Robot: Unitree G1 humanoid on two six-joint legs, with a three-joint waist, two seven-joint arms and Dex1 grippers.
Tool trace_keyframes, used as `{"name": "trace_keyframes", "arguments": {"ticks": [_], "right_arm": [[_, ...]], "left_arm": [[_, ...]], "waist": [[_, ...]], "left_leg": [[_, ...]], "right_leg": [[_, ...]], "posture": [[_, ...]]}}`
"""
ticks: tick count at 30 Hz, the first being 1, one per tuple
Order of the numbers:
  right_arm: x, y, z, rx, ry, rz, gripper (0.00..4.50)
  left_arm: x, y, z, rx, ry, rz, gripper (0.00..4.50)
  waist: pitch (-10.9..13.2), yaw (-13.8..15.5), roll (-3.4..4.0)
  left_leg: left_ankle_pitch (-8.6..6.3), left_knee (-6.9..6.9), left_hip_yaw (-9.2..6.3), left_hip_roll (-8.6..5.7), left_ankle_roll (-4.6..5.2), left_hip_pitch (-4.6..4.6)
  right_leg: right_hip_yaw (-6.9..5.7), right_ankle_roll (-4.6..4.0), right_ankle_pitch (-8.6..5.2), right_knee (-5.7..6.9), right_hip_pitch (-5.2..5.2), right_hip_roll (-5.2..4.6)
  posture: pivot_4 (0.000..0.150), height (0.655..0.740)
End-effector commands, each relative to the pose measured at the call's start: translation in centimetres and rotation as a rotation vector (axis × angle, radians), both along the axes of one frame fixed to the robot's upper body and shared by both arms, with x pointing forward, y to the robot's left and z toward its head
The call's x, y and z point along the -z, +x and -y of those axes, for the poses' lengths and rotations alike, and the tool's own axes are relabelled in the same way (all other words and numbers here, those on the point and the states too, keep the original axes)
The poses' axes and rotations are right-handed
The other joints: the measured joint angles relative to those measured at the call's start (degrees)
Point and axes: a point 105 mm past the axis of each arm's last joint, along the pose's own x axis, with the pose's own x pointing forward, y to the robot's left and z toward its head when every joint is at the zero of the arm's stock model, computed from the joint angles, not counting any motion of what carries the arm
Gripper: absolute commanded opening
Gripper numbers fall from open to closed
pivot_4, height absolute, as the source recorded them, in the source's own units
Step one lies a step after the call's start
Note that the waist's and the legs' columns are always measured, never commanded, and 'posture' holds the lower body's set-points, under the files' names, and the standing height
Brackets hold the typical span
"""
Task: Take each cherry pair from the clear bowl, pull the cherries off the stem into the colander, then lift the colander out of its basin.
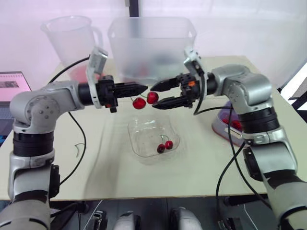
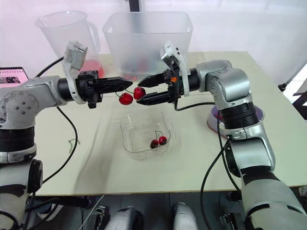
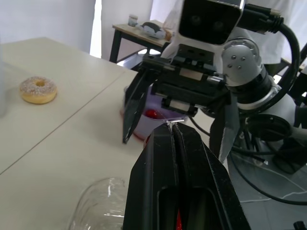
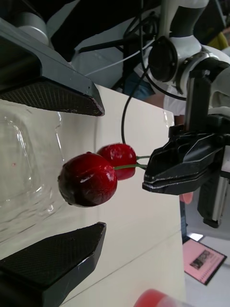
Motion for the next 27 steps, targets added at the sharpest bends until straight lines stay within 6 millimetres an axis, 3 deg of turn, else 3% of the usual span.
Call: {"name": "trace_keyframes", "arguments": {"ticks": [1,4,7,9,19,24,27], "right_arm": [[-1.3,-0.5,-0.6,-0.025,0.007,0.057,3.75],[-1.2,-0.5,-0.7,-0.032,0.011,0.039,3.75],[-1.1,-0.8,-0.6,-0.036,0.018,0.014,2.88],[-0.9,-0.8,-0.5,-0.035,0.007,0.012,1.96],[-0.1,-1.2,-1.0,-0.042,-0.010,-0.003,1.96],[-0.1,-1.2,-1.0,-0.039,-0.008,-0.008,0.61],[0.1,-1.2,-0.8,-0.033,-0.014,-0.010,0.61]], "left_arm": [[-1.1,-0.9,0.3,0.036,-0.008,0.042,0.00],[-1.0,-1.0,0.4,0.040,-0.002,0.044,0.00],[-0.7,-1.0,0.5,0.039,0.001,0.041,0.00],[-0.7,-1.0,0.5,0.036,-0.004,0.038,0.00],[-0.9,-0.8,0.6,0.028,-0.004,0.055,0.00],[-0.8,-0.8,0.4,0.019,-0.002,0.053,0.00],[-0.8,-0.7,0.4,0.014,0.000,0.055,0.00]], "waist": [[0.0,0.0,0.00],[0.0,-0.2,0.00],[0.0,-0.2,0.00],[0.0,-0.2,0.00],[0.0,-0.1,0.00],[0.0,-0.2,0.00],[0.0,-0.2,0.00]], "left_leg": [[0.00,0.01,0.00,0.00,0.00,0.00],[0.00,0.01,-0.01,0.00,0.00,0.00],[0.00,0.00,-0.01,0.01,0.00,0.00],[0.00,0.00,-0.01,0.01,-0.01,0.00],[0.00,0.00,0.00,0.00,-0.01,0.01],[0.00,0.00,-0.01,0.01,-0.01,0.01],[0.00,0.00,0.00,0.01,0.00,0.01]], "right_leg": [[0.00,0.00,0.00,0.00,0.01,0.00],[-0.01,0.00,0.00,0.00,0.01,0.00],[-0.01,0.00,0.00,0.00,0.00,0.01],[-0.01,0.00,0.00,0.00,0.00,0.01],[-0.01,0.00,0.00,0.01,0.00,0.00],[-0.01,0.00,0.00,0.00,0.00,0.01],[-0.01,0.00,0.00,0.00,0.00,0.00]], "posture": [[0.150,0.6886],[0.150,0.6886],[0.150,0.6886],[0.150,0.6886],[0.150,0.6886],[0.150,0.6886],[0.150,0.6886]]}}
